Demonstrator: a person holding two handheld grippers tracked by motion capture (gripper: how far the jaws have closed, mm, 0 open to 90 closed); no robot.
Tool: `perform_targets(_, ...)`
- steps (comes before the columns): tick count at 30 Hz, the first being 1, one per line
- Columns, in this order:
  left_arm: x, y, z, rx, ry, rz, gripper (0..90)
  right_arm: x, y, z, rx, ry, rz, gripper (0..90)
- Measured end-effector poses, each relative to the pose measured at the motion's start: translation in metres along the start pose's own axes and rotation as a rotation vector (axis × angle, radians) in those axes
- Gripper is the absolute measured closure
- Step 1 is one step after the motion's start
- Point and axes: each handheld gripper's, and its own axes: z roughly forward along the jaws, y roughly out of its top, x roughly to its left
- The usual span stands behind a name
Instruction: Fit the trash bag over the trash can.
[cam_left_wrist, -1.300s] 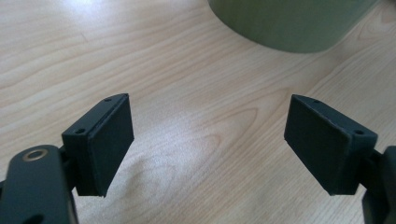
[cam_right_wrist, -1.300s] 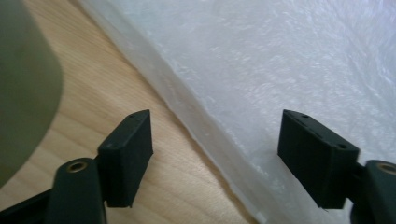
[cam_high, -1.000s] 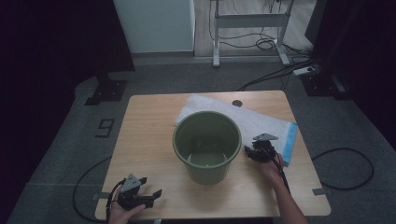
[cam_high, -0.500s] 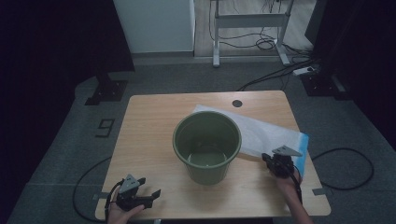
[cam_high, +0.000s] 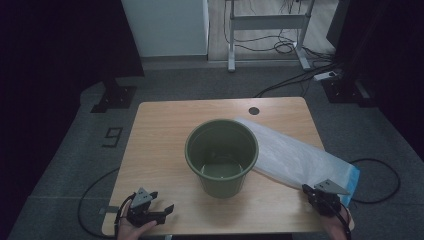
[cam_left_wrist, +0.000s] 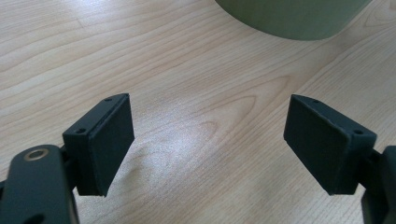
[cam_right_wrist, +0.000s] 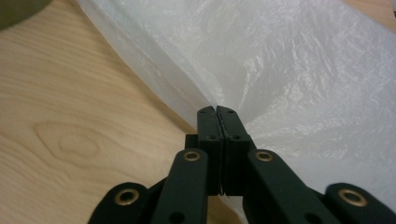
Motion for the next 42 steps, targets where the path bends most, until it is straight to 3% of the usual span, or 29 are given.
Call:
perform_targets(2,0.0,0.0,0.0,0.002,-0.001,0.001,16.1,0.0,-0.001,0.0,0.004,-0.001,0.0,80.9)
perform_targets(6,0.0,0.0,0.001,0.006,-0.003,0.002,16.1,0.01,0.004,-0.002,-0.009,-0.021,-0.029,58.0)
perform_targets(7,0.0,0.0,0.001,0.007,-0.003,0.002,16.1,0.021,0.014,-0.001,-0.029,-0.015,-0.053,49.0)
perform_targets(12,-0.001,-0.001,0.002,0.009,-0.007,0.003,16.1,0.041,0.036,0.009,-0.064,0.025,-0.093,39.3)
perform_targets(14,-0.001,-0.001,0.002,0.007,-0.008,0.003,16.1,0.052,0.056,0.03,-0.064,0.064,-0.113,34.5)
perform_targets(16,-0.001,-0.001,0.001,0.006,-0.01,0.005,16.1,0.054,0.06,0.035,-0.062,0.075,-0.11,33.8)
perform_targets(21,0.001,-0.001,0.001,0.01,-0.006,0.01,16.1,0.064,0.079,0.074,-0.021,0.139,-0.07,29.7)
perform_targets(22,0.002,-0.002,0.001,0.009,-0.003,0.009,16.3,0.069,0.083,0.087,0.001,0.118,-0.076,29.5)
perform_targets(25,0.006,-0.003,-0.001,-0.005,0.0,0.003,17.5,0.076,0.087,0.097,0.003,0.108,-0.081,29.0)
perform_targets(34,0.008,-0.003,-0.004,-0.016,0.001,-0.003,18.3,0.083,0.091,0.113,0.037,0.119,-0.064,33.2)
perform_targets(36,0.008,-0.004,-0.004,-0.017,0.0,-0.002,18.3,0.083,0.09,0.116,0.059,0.114,-0.069,37.0)
perform_targets(38,0.008,-0.004,-0.004,-0.018,-0.001,-0.002,18.5,0.082,0.089,0.116,0.056,0.11,-0.037,43.4)
perform_targets(42,0.008,-0.004,-0.004,-0.017,-0.003,-0.002,18.7,0.075,0.087,0.114,0.047,0.077,0.001,62.1)
